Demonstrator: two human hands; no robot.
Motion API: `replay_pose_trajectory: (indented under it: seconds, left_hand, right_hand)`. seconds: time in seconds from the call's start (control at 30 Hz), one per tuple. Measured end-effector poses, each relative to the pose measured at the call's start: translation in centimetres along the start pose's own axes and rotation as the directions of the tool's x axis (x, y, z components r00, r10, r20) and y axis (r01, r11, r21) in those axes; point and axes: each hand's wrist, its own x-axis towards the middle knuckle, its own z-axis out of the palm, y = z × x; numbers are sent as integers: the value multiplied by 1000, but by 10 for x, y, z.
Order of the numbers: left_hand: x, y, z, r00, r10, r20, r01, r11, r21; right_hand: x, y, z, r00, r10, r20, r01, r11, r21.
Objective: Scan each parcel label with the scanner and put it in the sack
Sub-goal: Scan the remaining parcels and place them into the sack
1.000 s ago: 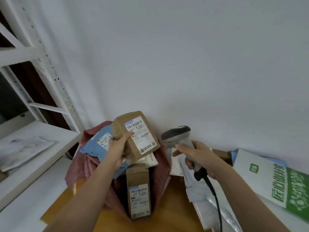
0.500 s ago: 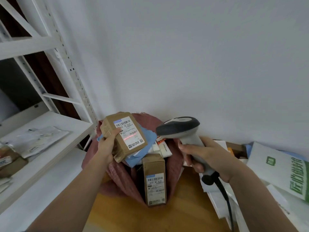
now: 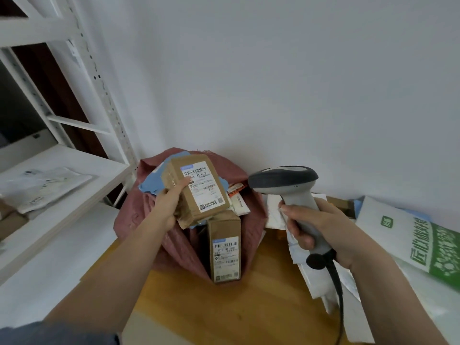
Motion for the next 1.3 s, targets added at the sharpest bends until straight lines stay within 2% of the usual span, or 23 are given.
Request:
replay_pose_trajectory:
  seconds: [0.13,0.23,0.37,0.53,0.7,0.77,0.83,1.0,1.17,1.3]
  left_hand:
    - [-12,-4,7,998,25,-61,-27,999,-31]
    - [-20,-6,10,983,82,-162,-100,990,-100]
    - [-35,-11,11,962,151,-228,-189,970,-153]
    - [-53,-17,10,969,199,-149,-224,959,-175]
    - [-65,-18,14,969,209,-130,-229,960,-163]
    - [-67,-20,16,971,196,-138,-215,967,-138]
    - [-70,-22,17,975,188,-122,-205,967,-151]
    - [-75,-24,17,981,156,-115,-170,978,-124]
    - [-79,-27,23,990,54,-130,-72,987,-140]
    - [-82,-26,27,993,24,-117,-39,990,-134]
  right_hand:
    - [2,16,-12,999,31,18,-30,999,-19]
    - [16,50,-21,995,70,-76,-72,997,-24]
    - [44,126,-23,959,228,-168,-260,944,-203]
    - [60,226,-7,931,347,-114,-356,791,-498]
    - [56,276,4,918,351,-183,-388,710,-588]
    - [54,287,6,918,336,-212,-390,661,-641]
    - [53,296,6,912,348,-218,-403,660,-634]
    - [51,305,3,885,441,-148,-428,648,-630]
    - [51,285,-6,851,524,-36,-415,628,-659]
    - [55,260,-17,856,515,-49,-375,553,-744]
